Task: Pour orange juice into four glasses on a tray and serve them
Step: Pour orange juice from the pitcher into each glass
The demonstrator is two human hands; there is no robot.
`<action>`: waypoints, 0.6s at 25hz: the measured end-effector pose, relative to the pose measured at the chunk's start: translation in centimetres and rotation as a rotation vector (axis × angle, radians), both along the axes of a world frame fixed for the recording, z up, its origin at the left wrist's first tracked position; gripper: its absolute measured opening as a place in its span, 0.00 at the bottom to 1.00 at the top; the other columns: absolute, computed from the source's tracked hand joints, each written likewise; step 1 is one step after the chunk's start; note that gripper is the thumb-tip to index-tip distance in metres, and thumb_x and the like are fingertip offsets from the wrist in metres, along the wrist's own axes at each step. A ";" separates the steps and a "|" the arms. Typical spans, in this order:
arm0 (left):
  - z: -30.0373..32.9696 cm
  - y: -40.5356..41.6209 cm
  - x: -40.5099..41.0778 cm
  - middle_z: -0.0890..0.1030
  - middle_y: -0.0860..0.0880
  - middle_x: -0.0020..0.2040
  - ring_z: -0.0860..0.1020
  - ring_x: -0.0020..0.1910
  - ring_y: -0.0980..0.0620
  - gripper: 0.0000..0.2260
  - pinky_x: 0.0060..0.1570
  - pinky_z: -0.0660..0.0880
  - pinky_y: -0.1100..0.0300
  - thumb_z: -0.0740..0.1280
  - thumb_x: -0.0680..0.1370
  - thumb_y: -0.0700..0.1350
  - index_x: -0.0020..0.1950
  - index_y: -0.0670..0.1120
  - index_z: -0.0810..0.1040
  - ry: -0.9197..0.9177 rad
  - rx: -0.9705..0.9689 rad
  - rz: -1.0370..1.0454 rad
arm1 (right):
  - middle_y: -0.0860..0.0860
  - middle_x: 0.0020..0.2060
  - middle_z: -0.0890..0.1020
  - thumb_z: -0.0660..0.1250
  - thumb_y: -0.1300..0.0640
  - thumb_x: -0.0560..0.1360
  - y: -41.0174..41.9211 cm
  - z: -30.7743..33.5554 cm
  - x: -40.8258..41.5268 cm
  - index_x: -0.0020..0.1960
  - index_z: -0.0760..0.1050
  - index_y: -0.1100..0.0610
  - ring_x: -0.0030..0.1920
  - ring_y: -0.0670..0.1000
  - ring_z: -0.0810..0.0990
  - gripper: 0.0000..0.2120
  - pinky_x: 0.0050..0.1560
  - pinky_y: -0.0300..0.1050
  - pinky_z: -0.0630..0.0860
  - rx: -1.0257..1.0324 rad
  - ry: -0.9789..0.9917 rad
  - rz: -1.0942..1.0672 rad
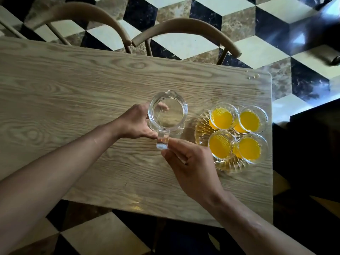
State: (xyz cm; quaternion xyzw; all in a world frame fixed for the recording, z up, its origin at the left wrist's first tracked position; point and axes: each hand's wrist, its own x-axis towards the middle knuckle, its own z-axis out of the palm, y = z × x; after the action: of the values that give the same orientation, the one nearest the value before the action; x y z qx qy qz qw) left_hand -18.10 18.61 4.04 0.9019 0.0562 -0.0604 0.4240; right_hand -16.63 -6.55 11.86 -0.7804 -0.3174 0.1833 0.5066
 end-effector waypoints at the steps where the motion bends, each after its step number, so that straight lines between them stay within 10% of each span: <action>1: -0.1 0.0 0.1 0.83 0.50 0.66 0.82 0.67 0.48 0.39 0.68 0.77 0.43 0.86 0.63 0.49 0.72 0.46 0.78 0.000 0.013 -0.009 | 0.43 0.51 0.87 0.72 0.62 0.76 -0.1 -0.1 0.0 0.59 0.85 0.56 0.47 0.34 0.83 0.12 0.44 0.27 0.74 0.007 0.012 -0.006; 15: -0.6 -0.1 -0.7 0.83 0.52 0.66 0.81 0.67 0.54 0.37 0.68 0.79 0.48 0.88 0.64 0.45 0.70 0.48 0.78 0.009 0.014 0.027 | 0.45 0.47 0.88 0.72 0.63 0.76 -0.2 -0.6 0.0 0.59 0.85 0.57 0.44 0.40 0.85 0.12 0.41 0.33 0.78 0.036 0.069 -0.020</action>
State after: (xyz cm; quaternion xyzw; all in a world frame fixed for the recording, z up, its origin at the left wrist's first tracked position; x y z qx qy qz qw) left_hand -18.77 18.47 3.46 0.9038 0.0706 -0.0583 0.4181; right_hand -16.65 -6.78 11.22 -0.7675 -0.2950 0.1991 0.5331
